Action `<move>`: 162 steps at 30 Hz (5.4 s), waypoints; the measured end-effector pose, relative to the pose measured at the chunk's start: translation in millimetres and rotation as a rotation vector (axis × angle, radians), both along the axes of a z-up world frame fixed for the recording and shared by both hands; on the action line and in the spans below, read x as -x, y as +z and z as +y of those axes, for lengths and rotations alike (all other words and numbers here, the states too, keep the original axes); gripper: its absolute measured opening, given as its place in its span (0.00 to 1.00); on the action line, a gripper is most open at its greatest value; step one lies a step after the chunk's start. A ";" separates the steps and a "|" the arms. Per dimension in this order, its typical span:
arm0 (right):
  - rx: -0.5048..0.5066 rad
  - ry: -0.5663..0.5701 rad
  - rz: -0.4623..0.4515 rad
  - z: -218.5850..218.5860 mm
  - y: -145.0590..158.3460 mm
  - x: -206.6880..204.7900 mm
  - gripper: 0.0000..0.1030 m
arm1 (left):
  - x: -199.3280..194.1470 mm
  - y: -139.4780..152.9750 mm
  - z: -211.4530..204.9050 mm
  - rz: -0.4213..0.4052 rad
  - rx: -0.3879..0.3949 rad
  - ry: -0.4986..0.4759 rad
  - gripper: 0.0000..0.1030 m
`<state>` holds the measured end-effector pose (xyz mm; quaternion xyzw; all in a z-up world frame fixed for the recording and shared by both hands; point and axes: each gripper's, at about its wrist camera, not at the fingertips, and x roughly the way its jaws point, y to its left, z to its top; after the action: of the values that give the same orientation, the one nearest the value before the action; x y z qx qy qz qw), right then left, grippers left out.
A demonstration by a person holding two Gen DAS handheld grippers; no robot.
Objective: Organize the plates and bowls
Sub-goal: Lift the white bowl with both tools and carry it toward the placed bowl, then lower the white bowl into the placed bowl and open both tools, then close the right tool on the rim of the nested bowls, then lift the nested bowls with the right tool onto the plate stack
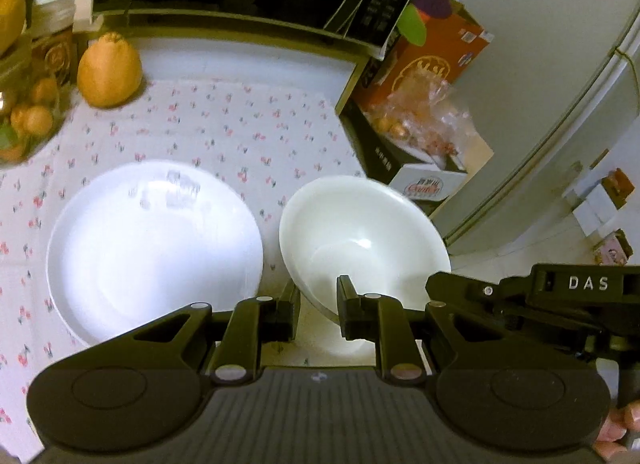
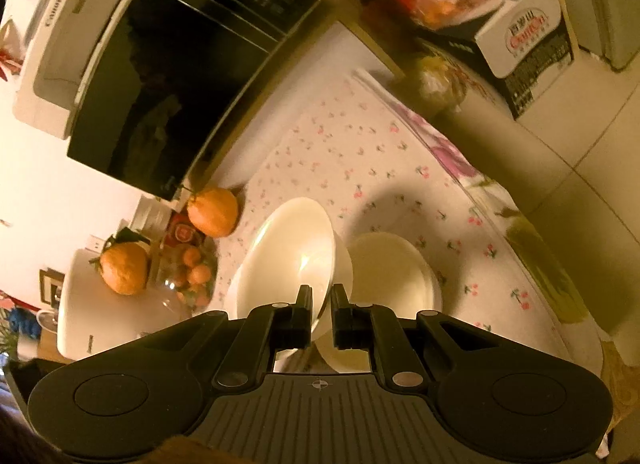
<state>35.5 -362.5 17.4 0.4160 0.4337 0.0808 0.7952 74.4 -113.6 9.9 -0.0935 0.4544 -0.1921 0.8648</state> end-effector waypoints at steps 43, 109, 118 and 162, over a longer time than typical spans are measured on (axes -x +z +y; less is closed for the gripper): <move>0.169 0.059 0.092 -0.4 -24.0 -6.1 0.13 | 20.2 -23.9 -38.5 0.001 -0.204 -0.014 0.27; 0.287 0.045 -0.109 12.2 -56.3 -18.5 0.62 | 59.7 -70.6 -37.0 -0.390 -0.150 -0.326 0.86; 0.320 0.062 -0.103 18.1 -56.9 -20.3 0.31 | 57.7 -72.9 -37.7 -0.385 -0.167 -0.328 0.84; 0.204 0.065 -0.314 65.5 6.5 -23.9 0.20 | 52.4 -5.6 21.3 -0.408 -0.180 -0.222 0.76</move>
<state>59.4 -297.0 23.9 0.3013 0.3232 0.1259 0.8882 21.9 -92.4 4.2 0.0752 0.2932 -0.2596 0.9171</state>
